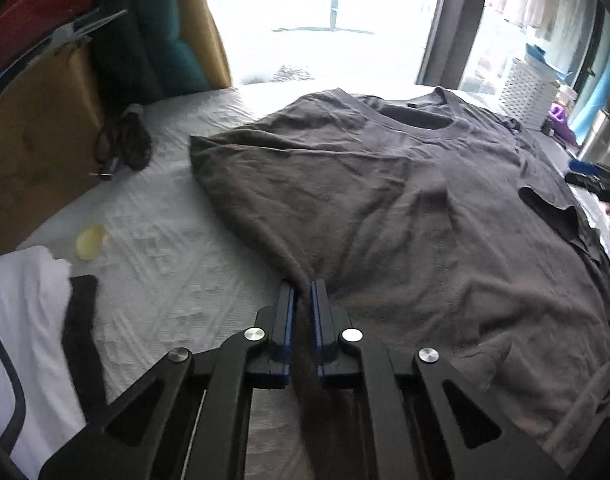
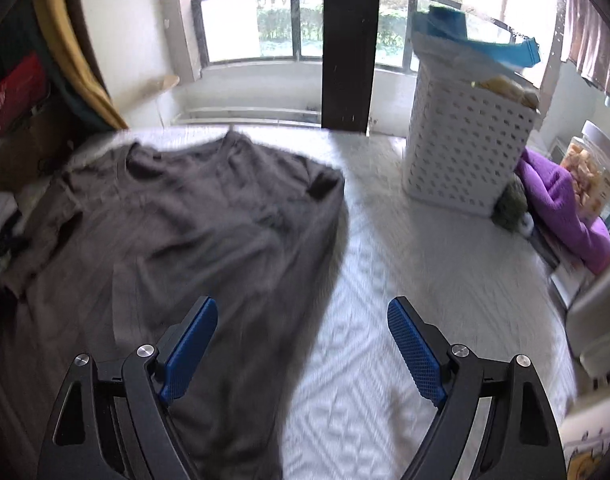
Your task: Fold small clothes
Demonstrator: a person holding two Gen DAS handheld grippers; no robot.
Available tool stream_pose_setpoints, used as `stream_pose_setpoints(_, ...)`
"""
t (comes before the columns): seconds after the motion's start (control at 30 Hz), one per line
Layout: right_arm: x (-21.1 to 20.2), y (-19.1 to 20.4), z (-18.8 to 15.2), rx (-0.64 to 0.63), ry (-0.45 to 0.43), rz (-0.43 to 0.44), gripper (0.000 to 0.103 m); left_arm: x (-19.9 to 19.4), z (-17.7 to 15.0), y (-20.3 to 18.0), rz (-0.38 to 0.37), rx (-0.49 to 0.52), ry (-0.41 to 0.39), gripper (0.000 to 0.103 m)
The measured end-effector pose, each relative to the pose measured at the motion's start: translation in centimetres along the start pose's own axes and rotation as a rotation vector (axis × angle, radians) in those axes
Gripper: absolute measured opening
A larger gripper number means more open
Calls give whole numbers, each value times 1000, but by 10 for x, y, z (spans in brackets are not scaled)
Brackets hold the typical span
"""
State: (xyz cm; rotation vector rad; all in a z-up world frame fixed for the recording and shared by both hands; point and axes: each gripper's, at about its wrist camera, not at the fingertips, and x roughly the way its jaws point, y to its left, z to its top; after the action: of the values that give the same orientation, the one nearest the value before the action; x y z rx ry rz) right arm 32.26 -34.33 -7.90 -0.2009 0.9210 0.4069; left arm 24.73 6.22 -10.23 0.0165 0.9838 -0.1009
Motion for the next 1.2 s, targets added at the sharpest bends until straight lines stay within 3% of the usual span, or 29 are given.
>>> stream_pose_setpoints(0.17, 1, 31, -28, -85, 48, -21, 88, -6, -6, 4, 43, 16, -1, 6)
stream_pose_setpoints(0.4, -10, 55, -39, -134, 34, -64, 88, -27, -13, 0, 15, 2, -10, 6)
stream_pose_setpoints(0.6, -21, 62, -41, -121, 5, -31, 88, -54, -25, -15, -27, 20, -68, 6)
stream_pose_setpoints(0.7, -39, 65, -41, -113, -45, -63, 88, -63, -33, -19, -42, 25, -84, 7)
stream_pose_setpoints(0.83, -59, 71, -44, -118, -82, -16, 88, -64, -40, -26, -70, 49, -91, 7)
stream_pose_setpoints(0.87, -59, 75, -45, -132, -72, -7, 87, -63, -41, -29, -77, 66, -93, 7)
stream_pose_setpoints(1.0, -50, 90, -53, -177, -28, 14, 66, -57, -43, -39, -123, 85, -80, 7)
stream_pose_setpoints(1.2, -30, 104, -59, -173, 63, 99, 65, -46, -48, -56, -206, 142, -20, 7)
